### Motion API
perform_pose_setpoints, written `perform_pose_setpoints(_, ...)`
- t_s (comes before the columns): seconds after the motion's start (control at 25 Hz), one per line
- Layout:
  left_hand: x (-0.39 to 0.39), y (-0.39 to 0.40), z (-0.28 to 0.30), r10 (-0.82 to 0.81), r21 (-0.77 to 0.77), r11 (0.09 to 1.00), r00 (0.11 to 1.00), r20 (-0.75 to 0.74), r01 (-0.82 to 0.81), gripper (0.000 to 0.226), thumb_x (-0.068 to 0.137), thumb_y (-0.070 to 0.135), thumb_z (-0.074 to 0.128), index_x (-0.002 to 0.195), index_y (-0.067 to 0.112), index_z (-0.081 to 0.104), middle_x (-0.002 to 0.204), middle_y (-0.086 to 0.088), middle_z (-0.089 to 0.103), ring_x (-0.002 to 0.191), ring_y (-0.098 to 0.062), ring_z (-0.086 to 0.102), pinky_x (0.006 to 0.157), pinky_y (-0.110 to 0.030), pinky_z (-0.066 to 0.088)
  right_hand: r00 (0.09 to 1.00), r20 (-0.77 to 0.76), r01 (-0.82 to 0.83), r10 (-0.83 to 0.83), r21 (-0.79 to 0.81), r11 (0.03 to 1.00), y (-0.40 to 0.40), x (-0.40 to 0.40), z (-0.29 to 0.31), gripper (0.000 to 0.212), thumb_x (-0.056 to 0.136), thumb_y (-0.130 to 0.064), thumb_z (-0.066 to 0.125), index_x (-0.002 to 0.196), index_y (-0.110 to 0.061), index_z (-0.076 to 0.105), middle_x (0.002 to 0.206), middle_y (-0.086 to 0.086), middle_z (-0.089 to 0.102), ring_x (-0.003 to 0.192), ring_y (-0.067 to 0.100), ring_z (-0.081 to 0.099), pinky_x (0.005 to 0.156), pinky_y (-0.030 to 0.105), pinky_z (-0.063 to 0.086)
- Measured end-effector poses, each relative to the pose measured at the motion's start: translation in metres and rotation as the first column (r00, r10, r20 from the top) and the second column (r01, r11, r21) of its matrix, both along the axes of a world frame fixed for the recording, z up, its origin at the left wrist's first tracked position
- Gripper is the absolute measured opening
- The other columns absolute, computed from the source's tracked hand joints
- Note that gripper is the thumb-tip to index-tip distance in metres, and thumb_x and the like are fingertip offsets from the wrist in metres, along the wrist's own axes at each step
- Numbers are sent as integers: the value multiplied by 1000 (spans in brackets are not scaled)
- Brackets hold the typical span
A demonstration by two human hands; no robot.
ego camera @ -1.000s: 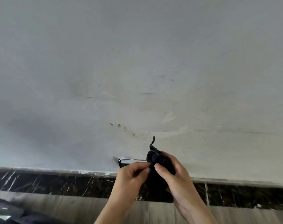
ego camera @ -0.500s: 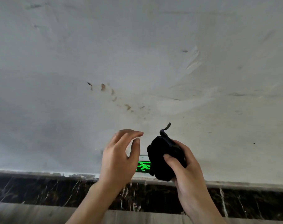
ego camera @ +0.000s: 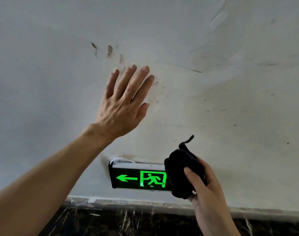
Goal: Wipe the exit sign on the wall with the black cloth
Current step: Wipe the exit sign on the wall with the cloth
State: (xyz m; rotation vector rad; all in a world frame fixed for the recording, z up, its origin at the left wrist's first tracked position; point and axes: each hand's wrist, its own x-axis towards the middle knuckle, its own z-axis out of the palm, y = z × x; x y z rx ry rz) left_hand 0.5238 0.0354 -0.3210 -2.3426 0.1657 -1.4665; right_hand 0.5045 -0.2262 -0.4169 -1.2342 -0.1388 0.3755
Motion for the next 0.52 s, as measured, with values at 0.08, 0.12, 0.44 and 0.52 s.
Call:
perform_pose_setpoints(0.08,4,5,-4,-8,77,997,1000,17,7,58,94,22,60,147,5,44,153,-14,33,142,-37,31,117,-57,17,1000,16,9,-9,15,1000,2,-4,-9,46,59,-37,74,105,-35,70,102,-6,75,88,15,73,60,35,57)
perform_pose_setpoints(0.12,7,6,-4,-12,106,994,1000,22,10,58,94,23,59,147,6,43,153,-13,33,142,-36,30,117,-56,16,1000,24,8,-8,15,1000,2,-4,-13,46,59,-39,74,105,-35,70,102,-7,75,86,15,73,58,33,56)
perform_pose_setpoints(0.44,26,19,5,-19,227,974,1000,18,14,57,98,28,54,150,8,41,154,-13,41,142,-35,32,116,-57,19,984,173,59,-43,-90,994,19,-8,-20,35,77,-26,74,104,-45,65,104,-19,69,93,-1,66,61,19,56)
perform_pose_setpoints(0.52,31,26,5,-17,226,974,1000,19,12,58,99,31,54,151,8,41,154,-13,40,143,-34,32,115,-58,20,939,345,124,-18,-287,950,29,-10,-26,37,82,-32,68,109,-54,57,109,-30,61,103,-5,58,75,19,52)
